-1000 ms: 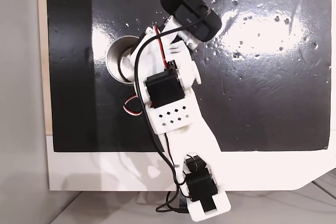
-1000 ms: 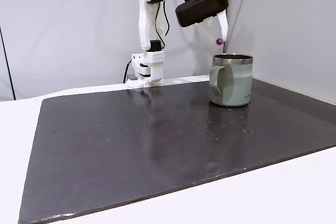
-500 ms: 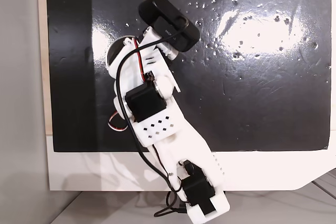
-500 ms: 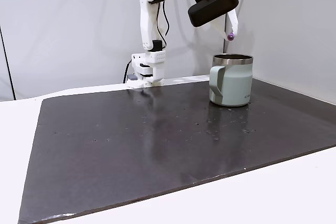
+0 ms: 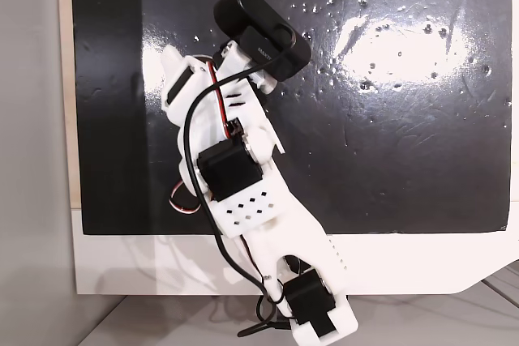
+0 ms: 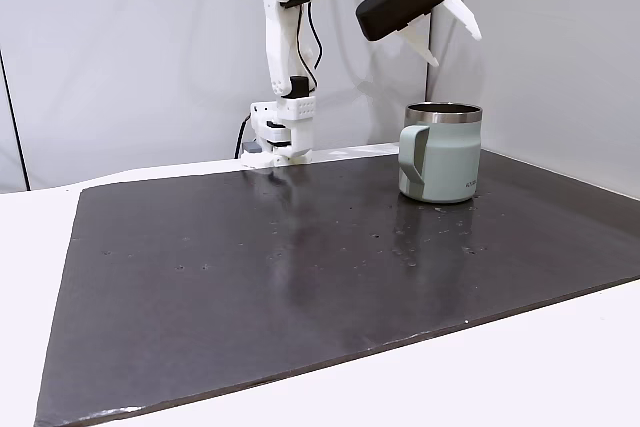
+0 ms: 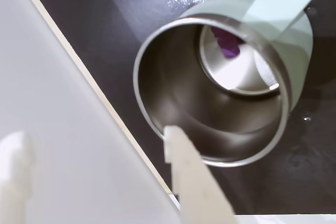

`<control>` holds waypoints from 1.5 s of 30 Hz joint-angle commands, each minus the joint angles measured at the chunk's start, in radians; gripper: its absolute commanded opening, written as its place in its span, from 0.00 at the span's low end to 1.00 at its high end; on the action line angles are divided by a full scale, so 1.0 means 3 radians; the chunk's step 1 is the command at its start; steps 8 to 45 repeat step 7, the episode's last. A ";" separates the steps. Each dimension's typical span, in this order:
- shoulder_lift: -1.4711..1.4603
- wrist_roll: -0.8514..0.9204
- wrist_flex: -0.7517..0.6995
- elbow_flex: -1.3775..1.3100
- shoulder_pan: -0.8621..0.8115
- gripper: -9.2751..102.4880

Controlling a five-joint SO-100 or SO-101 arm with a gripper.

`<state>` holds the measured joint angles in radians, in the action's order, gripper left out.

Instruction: Grasp a pengrip and put it in the cup.

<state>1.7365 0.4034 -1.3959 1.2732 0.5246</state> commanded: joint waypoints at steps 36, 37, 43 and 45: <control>0.0184 0.0026 0.0107 -0.0036 0.0000 0.32; 0.0184 0.0026 0.0107 -0.0036 0.0000 0.32; 0.0184 0.0026 0.0107 -0.0036 0.0000 0.32; 0.0184 0.0026 0.0107 -0.0036 0.0000 0.32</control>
